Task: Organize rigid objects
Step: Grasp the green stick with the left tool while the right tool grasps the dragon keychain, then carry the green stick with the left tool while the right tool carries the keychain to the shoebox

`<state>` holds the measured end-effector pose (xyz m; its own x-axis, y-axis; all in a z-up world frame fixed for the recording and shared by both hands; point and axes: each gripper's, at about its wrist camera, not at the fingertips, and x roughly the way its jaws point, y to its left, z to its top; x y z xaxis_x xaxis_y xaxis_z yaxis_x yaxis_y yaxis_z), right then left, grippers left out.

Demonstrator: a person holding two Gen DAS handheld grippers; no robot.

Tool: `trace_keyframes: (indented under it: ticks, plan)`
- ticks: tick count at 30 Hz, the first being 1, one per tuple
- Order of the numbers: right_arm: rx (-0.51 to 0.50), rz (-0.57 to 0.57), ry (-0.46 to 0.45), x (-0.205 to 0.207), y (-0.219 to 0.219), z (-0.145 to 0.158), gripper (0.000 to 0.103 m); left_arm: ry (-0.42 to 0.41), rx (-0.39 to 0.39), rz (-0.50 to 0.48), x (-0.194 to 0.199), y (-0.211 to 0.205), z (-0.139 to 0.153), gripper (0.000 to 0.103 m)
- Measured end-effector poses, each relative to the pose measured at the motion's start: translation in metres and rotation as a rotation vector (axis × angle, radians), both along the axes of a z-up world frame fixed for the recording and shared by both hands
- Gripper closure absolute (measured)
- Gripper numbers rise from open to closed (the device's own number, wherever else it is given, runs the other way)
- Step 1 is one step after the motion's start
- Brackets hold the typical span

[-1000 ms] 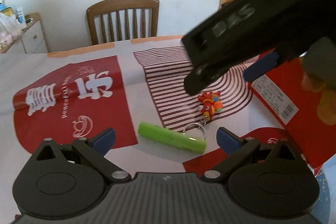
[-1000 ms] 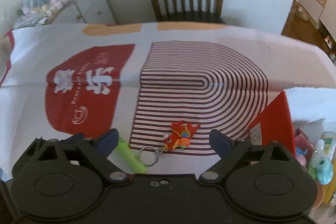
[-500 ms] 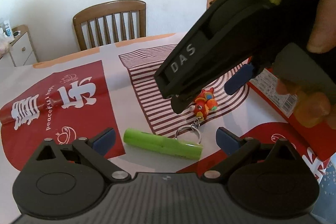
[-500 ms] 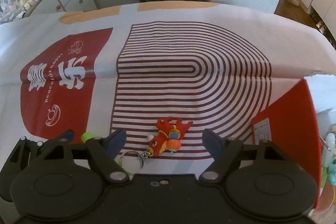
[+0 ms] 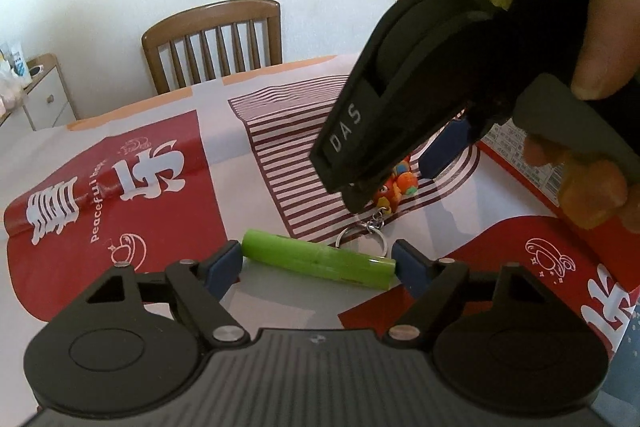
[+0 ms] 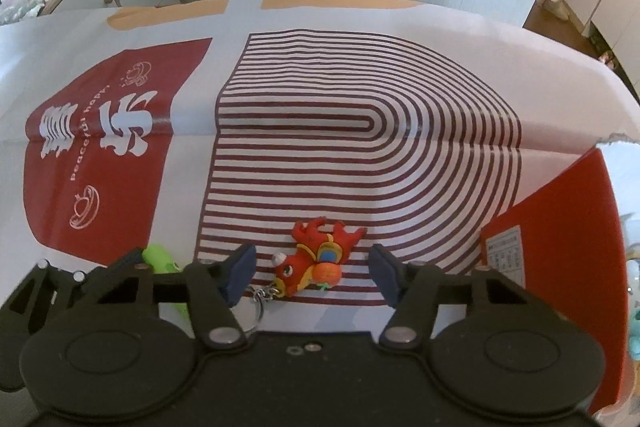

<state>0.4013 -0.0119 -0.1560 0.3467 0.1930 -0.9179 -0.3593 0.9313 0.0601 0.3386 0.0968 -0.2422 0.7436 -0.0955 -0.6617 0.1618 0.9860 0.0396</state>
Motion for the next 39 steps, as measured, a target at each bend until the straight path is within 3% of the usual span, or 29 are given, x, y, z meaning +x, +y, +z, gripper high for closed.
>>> trace_keyframes:
  ticks: [4, 11, 20, 28, 39]
  plan:
    - [-0.005, -0.003, -0.017, -0.001, -0.004, 0.001, 0.063, 0.004, 0.003, 0.009, -0.001, -0.001, 0.0, 0.021]
    - [0.03, -0.013, -0.024, -0.01, -0.016, 0.007, 0.063, 0.017, -0.012, 0.03, -0.011, -0.002, 0.005, 0.021]
    - [0.117, 0.012, -0.044, -0.037, -0.035, 0.041, 0.063, 0.011, -0.053, 0.072, -0.032, 0.001, 0.032, 0.021]
    - [0.183, 0.044, -0.085, -0.063, -0.06, 0.086, 0.063, -0.007, -0.081, 0.088, -0.055, -0.003, 0.07, 0.021]
    - [0.253, 0.081, -0.169, -0.096, -0.106, 0.148, 0.063, -0.018, -0.056, 0.129, -0.08, -0.031, 0.14, 0.021]
